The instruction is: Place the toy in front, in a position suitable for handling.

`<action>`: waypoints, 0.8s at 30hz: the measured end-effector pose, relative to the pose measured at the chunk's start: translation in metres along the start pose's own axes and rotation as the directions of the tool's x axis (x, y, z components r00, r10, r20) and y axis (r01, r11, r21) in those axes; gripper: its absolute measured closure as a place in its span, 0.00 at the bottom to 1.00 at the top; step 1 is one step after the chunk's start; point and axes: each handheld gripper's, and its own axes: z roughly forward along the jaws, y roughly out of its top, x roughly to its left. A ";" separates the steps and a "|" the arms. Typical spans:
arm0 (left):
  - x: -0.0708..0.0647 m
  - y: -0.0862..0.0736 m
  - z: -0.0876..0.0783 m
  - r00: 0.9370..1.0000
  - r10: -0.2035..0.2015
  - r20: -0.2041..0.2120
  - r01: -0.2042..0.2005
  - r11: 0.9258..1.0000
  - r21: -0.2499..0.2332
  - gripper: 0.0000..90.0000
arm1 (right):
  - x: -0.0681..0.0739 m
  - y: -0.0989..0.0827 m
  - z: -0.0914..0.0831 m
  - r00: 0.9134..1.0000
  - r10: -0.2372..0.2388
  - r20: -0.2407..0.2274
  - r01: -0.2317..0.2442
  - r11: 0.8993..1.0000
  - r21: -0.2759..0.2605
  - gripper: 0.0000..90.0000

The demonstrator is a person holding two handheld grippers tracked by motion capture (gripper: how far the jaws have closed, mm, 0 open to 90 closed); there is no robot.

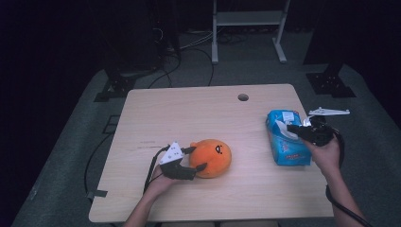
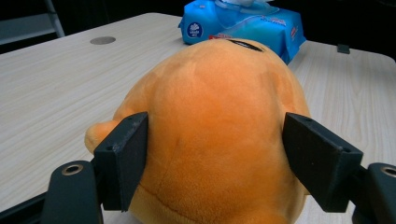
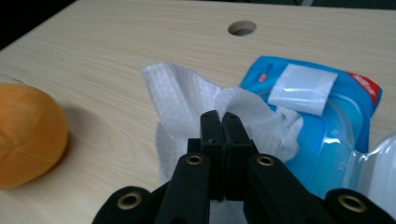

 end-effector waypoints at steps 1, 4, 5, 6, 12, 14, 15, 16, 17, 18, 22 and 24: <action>0.000 0.000 0.000 1.000 -0.007 0.005 0.007 1.000 0.000 0.27 | 0.004 0.003 -0.005 0.999 0.005 -0.034 -0.006 1.000 -0.024 0.99; 0.000 0.000 0.001 1.000 -0.008 0.007 0.008 1.000 0.002 0.27 | 0.013 0.009 -0.011 0.998 -0.012 -0.062 0.009 0.999 -0.042 0.99; 0.000 0.000 0.002 1.000 -0.009 0.007 0.009 1.000 0.001 0.27 | 0.017 0.011 -0.013 0.997 -0.023 -0.069 0.020 0.999 -0.046 0.99; 0.000 0.000 0.002 1.000 -0.009 0.007 0.009 1.000 0.001 0.27 | 0.017 0.011 -0.013 0.997 -0.023 -0.069 0.020 0.999 -0.046 0.99; -0.001 0.001 0.004 1.000 -0.002 0.018 0.002 1.000 -0.001 0.27 | 0.050 0.021 -0.019 0.979 -0.096 -0.179 0.083 0.994 -0.075 0.99; -0.001 0.001 0.005 1.000 0.000 0.022 0.000 1.000 -0.002 0.27 | 0.066 0.024 -0.019 0.968 -0.134 -0.211 0.120 0.990 -0.076 0.98; 0.000 0.001 0.005 1.000 0.004 0.023 -0.004 1.000 0.001 0.27 | 0.074 0.025 -0.018 0.962 -0.154 -0.225 0.140 0.987 -0.078 0.98; 0.000 0.001 0.005 1.000 0.004 0.023 -0.004 1.000 0.001 0.27 | 0.080 0.025 -0.018 0.957 -0.166 -0.238 0.152 0.985 -0.076 0.98; -0.001 0.001 0.006 1.000 0.004 0.024 -0.004 1.000 0.000 0.27 | 0.089 0.025 -0.017 0.947 -0.187 -0.262 0.172 0.982 -0.078 0.98; -0.001 0.001 0.006 1.000 0.004 0.024 -0.004 1.000 0.000 0.27 | 0.089 0.025 -0.017 0.947 -0.187 -0.262 0.172 0.982 -0.078 0.98; 0.000 0.002 0.007 1.000 0.011 0.028 -0.011 1.000 0.002 0.27 | 0.122 0.025 -0.012 0.905 -0.245 -0.347 0.233 0.969 -0.078 0.98; 0.000 0.002 0.007 1.000 0.012 0.028 -0.012 1.000 0.001 0.27 | 0.141 0.025 -0.011 0.878 -0.282 -0.386 0.271 0.959 -0.084 0.98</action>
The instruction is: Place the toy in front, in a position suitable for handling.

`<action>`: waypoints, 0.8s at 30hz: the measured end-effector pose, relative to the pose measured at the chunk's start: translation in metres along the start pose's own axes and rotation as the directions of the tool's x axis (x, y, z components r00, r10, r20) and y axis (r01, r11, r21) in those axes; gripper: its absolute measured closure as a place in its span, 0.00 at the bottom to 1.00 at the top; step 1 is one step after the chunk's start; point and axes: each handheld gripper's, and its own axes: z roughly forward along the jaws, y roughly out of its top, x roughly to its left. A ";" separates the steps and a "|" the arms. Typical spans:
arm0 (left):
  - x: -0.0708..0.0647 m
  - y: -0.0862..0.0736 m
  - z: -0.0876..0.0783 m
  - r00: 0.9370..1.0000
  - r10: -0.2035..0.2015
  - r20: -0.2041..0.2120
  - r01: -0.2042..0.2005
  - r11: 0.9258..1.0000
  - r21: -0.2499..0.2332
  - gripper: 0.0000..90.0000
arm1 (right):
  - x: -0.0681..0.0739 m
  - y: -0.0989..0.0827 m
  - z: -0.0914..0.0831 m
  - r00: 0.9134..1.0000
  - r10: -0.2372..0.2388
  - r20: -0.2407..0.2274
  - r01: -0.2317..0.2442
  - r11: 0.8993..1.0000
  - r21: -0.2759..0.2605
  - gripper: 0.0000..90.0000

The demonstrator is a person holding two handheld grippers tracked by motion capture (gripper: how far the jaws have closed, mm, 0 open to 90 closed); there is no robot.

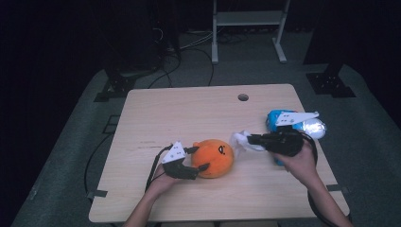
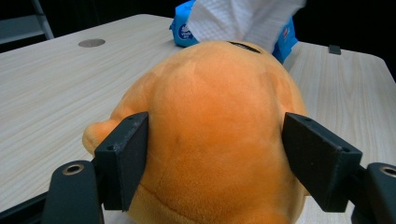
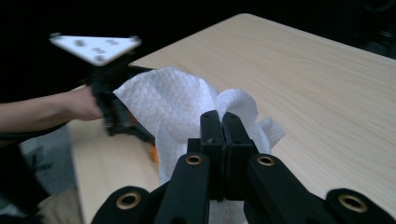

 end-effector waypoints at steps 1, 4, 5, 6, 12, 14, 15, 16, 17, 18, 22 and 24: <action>0.000 0.000 0.000 1.000 0.000 0.000 0.000 1.000 0.000 0.27 | 0.005 0.002 0.002 1.000 -0.015 -0.010 0.015 1.000 0.006 0.98; 0.000 0.000 0.000 1.000 0.002 0.000 -0.002 1.000 -0.001 0.27 | 0.023 0.009 0.008 0.997 -0.042 -0.071 0.042 0.999 0.001 0.98; 0.000 0.000 0.000 1.000 0.001 0.001 -0.001 1.000 -0.002 0.27 | 0.026 0.010 0.009 0.995 -0.046 -0.084 0.046 0.999 0.001 0.98; 0.000 0.000 0.000 1.000 0.002 0.000 -0.002 1.000 -0.001 0.27 | 0.030 0.012 0.010 0.993 -0.054 -0.103 0.054 0.999 -0.003 0.98; -0.001 0.000 0.001 1.000 0.013 -0.002 -0.013 1.000 0.000 0.27 | 0.042 0.019 0.021 0.990 -0.099 -0.105 0.101 0.995 0.022 0.98; -0.001 0.001 0.000 1.000 0.020 0.001 -0.020 1.000 0.004 0.27 | 0.036 0.016 0.030 0.992 -0.085 -0.089 0.090 0.995 0.050 0.98; -0.001 0.001 0.000 1.000 0.020 0.002 -0.020 1.000 0.005 0.27 | 0.032 0.013 0.035 0.993 -0.084 -0.078 0.089 0.994 0.064 0.98; -0.002 0.001 0.000 1.000 0.021 0.002 -0.021 1.000 0.006 0.27 | 0.028 0.010 0.040 0.995 -0.084 -0.057 0.089 0.993 0.084 0.98; -0.002 0.001 0.000 1.000 0.023 0.003 -0.023 1.000 0.005 0.27 | 0.024 0.007 0.046 0.996 -0.076 -0.047 0.081 0.992 0.098 0.98; -0.002 0.001 0.001 1.000 0.022 0.003 -0.022 1.000 0.002 0.27 | 0.019 0.004 0.053 0.997 -0.063 -0.042 0.067 0.992 0.110 0.98; -0.002 0.001 0.001 1.000 0.024 0.003 -0.024 1.000 0.001 0.27 | 0.007 -0.004 0.073 0.998 -0.067 0.014 0.064 0.987 0.150 0.97; -0.002 0.001 0.001 1.000 0.029 0.002 -0.029 1.000 0.003 0.27 | 0.003 -0.007 0.080 0.997 -0.069 0.031 0.063 0.987 0.150 0.95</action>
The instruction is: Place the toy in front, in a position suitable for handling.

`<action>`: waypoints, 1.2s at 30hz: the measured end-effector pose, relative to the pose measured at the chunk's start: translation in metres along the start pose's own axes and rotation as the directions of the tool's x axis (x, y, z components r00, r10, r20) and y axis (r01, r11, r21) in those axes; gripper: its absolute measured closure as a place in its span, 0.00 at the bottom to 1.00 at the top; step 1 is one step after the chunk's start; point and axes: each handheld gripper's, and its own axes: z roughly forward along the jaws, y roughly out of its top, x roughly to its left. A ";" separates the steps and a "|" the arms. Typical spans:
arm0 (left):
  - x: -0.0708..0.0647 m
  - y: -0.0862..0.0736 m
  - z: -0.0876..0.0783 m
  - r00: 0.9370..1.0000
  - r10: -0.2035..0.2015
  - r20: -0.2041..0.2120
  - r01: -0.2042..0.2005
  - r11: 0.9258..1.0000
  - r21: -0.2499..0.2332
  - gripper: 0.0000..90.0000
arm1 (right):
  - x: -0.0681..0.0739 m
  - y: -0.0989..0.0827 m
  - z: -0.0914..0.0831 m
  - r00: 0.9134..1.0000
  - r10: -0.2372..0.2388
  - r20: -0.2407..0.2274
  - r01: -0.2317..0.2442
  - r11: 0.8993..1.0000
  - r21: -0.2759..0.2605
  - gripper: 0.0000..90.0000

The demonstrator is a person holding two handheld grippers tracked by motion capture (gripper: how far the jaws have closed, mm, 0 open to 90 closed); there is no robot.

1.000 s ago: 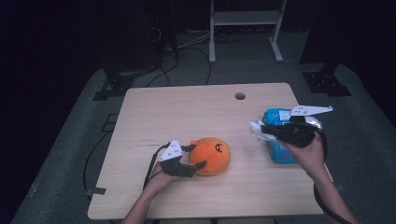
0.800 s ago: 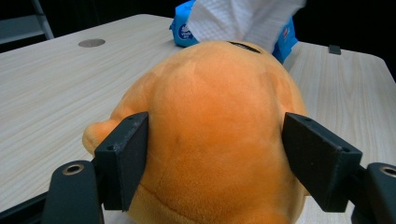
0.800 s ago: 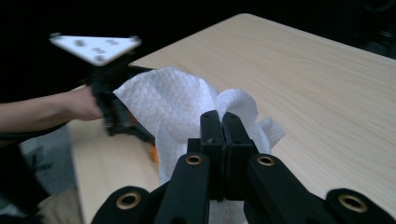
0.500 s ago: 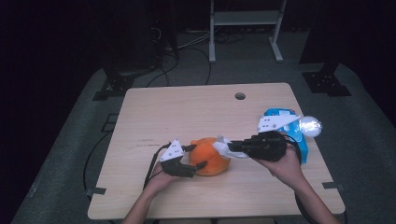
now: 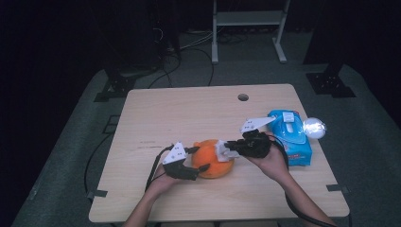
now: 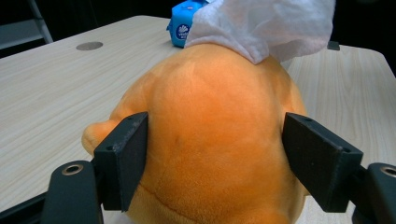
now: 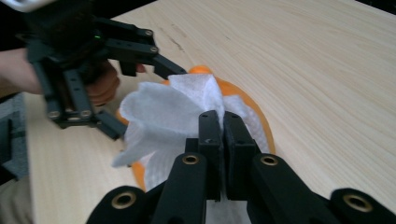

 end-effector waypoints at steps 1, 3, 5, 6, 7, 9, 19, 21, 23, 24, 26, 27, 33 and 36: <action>0.000 0.000 0.000 1.000 0.003 -0.002 -0.003 1.000 0.002 0.27 | 0.000 -0.001 0.002 1.000 -0.003 0.005 0.003 1.000 -0.002 0.94; -0.001 0.000 0.000 1.000 0.005 -0.002 -0.005 1.000 0.002 0.26 | 0.001 -0.002 0.007 1.000 -0.014 0.015 0.014 1.000 -0.011 0.90; -0.001 0.000 0.000 1.000 0.005 -0.004 -0.005 1.000 0.004 0.26 | 0.004 -0.002 0.010 0.999 -0.041 0.031 0.042 0.999 -0.015 0.86; -0.001 0.000 0.000 1.000 0.005 -0.005 -0.005 1.000 0.006 0.26 | 0.005 -0.003 0.011 0.998 -0.054 0.038 0.055 0.998 -0.018 0.85; -0.001 0.000 0.000 1.000 0.006 -0.006 -0.006 1.000 0.007 0.26 | 0.006 -0.004 0.011 0.997 -0.067 0.044 0.069 0.997 -0.022 0.84; -0.002 0.001 0.000 1.000 0.010 -0.006 -0.010 1.000 0.011 0.26 | 0.008 -0.005 0.013 0.997 -0.073 0.030 0.074 0.997 -0.032 0.81; -0.003 0.002 0.002 1.000 0.007 0.006 -0.007 0.999 0.032 0.26 | 0.019 -0.023 0.031 0.984 -0.171 0.044 0.173 0.983 -0.055 0.65; -0.002 0.001 0.002 1.000 0.009 0.011 -0.009 0.999 0.032 0.26 | 0.021 -0.026 0.033 0.981 -0.181 0.068 0.185 0.981 -0.061 0.67; -0.002 0.000 0.003 1.000 0.012 0.018 -0.012 0.999 0.031 0.26 | 0.021 -0.029 0.032 0.982 -0.171 0.084 0.176 0.983 -0.057 0.73; -0.003 0.001 0.003 1.000 0.013 0.020 -0.014 0.999 0.031 0.26 | 0.020 -0.030 0.030 0.984 -0.158 0.086 0.163 0.985 -0.060 0.76; -0.003 0.001 0.004 1.000 0.012 0.021 -0.013 0.999 0.035 0.26 | 0.015 -0.033 0.027 0.990 -0.119 0.071 0.123 0.990 -0.063 0.81; -0.003 0.001 0.004 1.000 0.005 0.025 -0.006 0.999 0.035 0.26 | 0.013 -0.035 0.025 0.991 -0.112 0.068 0.116 0.991 -0.069 0.82; -0.003 0.001 0.005 1.000 0.000 0.031 -0.001 0.999 0.033 0.26 | 0.003 -0.052 0.012 0.997 -0.047 0.062 0.051 0.996 -0.066 0.87; -0.003 0.001 0.005 0.999 -0.002 0.034 0.001 0.999 0.035 0.27 | 0.001 -0.055 0.008 0.998 -0.027 0.065 0.031 0.998 -0.059 0.88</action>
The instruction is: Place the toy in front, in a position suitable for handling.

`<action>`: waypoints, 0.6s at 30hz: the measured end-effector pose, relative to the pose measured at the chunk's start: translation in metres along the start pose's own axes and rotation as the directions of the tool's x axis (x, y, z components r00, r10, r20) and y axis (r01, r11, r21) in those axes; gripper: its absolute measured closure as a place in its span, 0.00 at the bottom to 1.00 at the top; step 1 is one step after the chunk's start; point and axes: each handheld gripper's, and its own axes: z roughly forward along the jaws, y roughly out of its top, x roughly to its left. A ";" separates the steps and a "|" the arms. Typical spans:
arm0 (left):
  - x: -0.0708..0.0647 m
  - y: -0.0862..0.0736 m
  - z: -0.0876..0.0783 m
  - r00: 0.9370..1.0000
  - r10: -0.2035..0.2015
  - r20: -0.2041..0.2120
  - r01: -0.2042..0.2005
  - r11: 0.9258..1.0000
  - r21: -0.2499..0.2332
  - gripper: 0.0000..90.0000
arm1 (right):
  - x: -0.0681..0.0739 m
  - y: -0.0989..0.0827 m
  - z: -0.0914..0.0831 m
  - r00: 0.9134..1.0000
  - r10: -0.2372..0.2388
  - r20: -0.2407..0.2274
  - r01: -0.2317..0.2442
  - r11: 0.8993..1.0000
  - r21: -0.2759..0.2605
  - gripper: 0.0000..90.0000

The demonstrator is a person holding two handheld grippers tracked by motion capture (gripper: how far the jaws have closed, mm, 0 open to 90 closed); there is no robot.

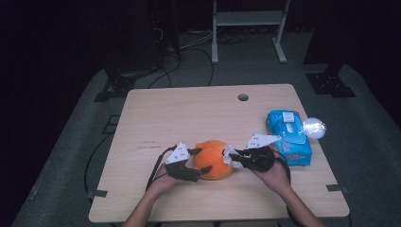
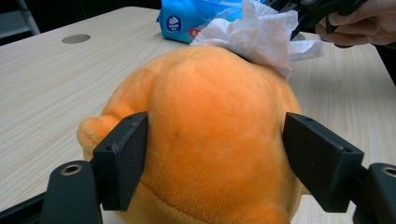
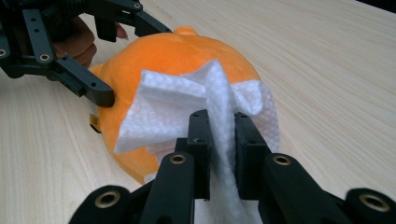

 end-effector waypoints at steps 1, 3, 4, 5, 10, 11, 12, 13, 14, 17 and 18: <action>0.000 0.000 0.000 1.000 -0.003 0.002 0.003 1.000 0.003 0.27 | 0.001 0.000 -0.001 1.000 0.005 0.002 -0.005 1.000 -0.002 0.88; 0.002 0.001 0.001 1.000 -0.014 0.005 0.013 1.000 0.012 0.27 | 0.006 0.004 -0.001 1.000 0.007 -0.004 -0.007 1.000 -0.009 0.88; 0.004 0.002 0.002 1.000 -0.020 0.011 0.020 1.000 0.013 0.27 | 0.010 0.007 0.000 1.000 -0.005 -0.010 0.005 1.000 -0.014 0.88; 0.005 0.003 0.003 1.000 -0.026 0.017 0.025 1.000 0.014 0.27 | 0.015 0.009 0.001 0.999 -0.014 -0.032 0.014 1.000 -0.022 0.88; 0.006 0.002 0.002 0.999 -0.018 0.030 0.017 1.000 0.016 0.27 | 0.027 0.012 0.006 0.997 -0.079 -0.023 0.079 0.997 -0.008 0.88; 0.006 0.002 0.002 0.999 -0.017 0.031 0.017 1.000 0.013 0.27 | 0.023 0.011 0.005 0.998 -0.062 -0.017 0.062 0.998 -0.010 0.88; 0.006 0.002 0.002 0.999 -0.012 0.030 0.011 1.000 0.015 0.27 | 0.018 0.008 0.003 0.999 -0.048 -0.001 0.048 0.999 -0.009 0.88; 0.005 0.002 0.003 1.000 -0.010 0.029 0.010 1.000 0.015 0.27 | 0.013 0.006 0.002 1.000 -0.026 0.004 0.026 1.000 -0.012 0.88; 0.005 0.002 0.003 1.000 -0.011 0.028 0.011 1.000 0.015 0.27 | 0.009 0.004 0.000 1.000 -0.006 0.013 0.006 1.000 -0.014 0.88; 0.004 0.003 0.004 1.000 -0.004 0.027 0.003 1.000 0.025 0.27 | 0.006 0.001 -0.003 0.999 0.025 0.024 -0.025 1.000 -0.016 0.88; 0.003 0.003 0.005 1.000 -0.006 0.028 0.005 1.000 0.027 0.27 | 0.008 0.002 -0.003 0.999 0.023 0.023 -0.023 0.999 -0.024 0.88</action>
